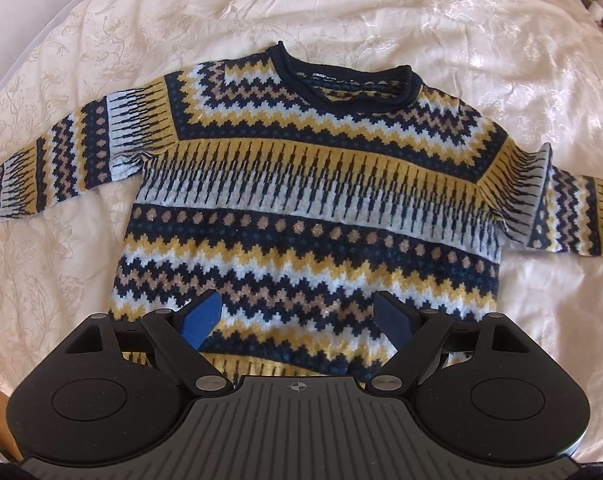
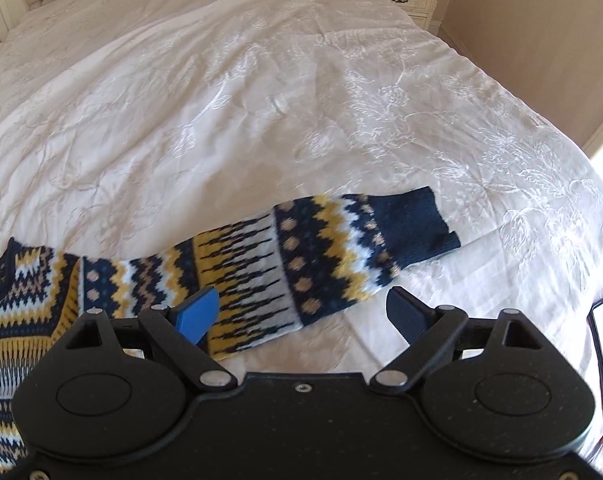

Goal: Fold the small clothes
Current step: 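Grasp the navy sleeve cuff with the right gripper, then lift the cuff and fold the sleeve across the sweater body with the right gripper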

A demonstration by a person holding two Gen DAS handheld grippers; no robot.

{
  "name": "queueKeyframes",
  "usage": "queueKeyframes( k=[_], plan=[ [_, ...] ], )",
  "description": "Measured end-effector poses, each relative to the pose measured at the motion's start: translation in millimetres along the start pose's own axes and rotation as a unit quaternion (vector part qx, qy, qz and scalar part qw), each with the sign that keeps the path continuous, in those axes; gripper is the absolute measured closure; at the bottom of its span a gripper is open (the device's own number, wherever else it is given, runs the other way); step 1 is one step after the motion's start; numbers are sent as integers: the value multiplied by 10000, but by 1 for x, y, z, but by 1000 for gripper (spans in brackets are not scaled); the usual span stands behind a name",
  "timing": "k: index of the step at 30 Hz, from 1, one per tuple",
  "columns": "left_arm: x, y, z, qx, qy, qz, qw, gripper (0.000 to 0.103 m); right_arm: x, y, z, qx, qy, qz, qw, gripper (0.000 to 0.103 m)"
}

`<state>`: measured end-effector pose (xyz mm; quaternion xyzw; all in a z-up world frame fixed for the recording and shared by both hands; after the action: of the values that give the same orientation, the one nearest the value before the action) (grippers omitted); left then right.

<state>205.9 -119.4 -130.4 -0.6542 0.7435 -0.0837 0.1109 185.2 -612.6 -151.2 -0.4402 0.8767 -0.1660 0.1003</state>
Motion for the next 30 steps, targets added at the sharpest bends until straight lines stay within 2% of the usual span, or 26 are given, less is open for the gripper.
queueKeyframes(
  k=[4,13,15,18,19,20,22,30],
  plan=[
    [11,-1,0,-14,-85,-15,10000,20,28,-8,15,-189,14,280,9994,15],
    [28,-5,-2,16,-241,121,9996,20,58,5,57,-638,-435,1176,9901,35],
    [29,-4,-3,24,-275,168,9995,20,59,6,60,-580,-527,1383,9873,36],
    [28,-2,-3,4,-313,214,9993,20,59,2,62,-386,-672,1593,9842,46],
    [28,-1,-3,4,-315,214,9993,20,58,1,63,-332,-726,1601,9839,56],
    [27,0,-3,-2,-316,215,9993,20,57,-1,62,-259,-776,1584,9840,71],
    [25,3,-3,-14,-313,230,9992,20,55,-3,59,-155,-745,1543,9851,90],
    [17,1,-6,115,-228,213,9994,20,62,-13,17,328,-351,1096,9928,94]
  ],
)
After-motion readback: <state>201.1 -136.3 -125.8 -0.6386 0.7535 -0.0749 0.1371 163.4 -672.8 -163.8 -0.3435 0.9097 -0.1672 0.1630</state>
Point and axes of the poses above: each gripper's, at about its wrist camera, not at the fingertips, and z roughly the way its jaws point, x to its right, y to its underside, the point moved 10 cm from there along z, roughly the way its jaws point
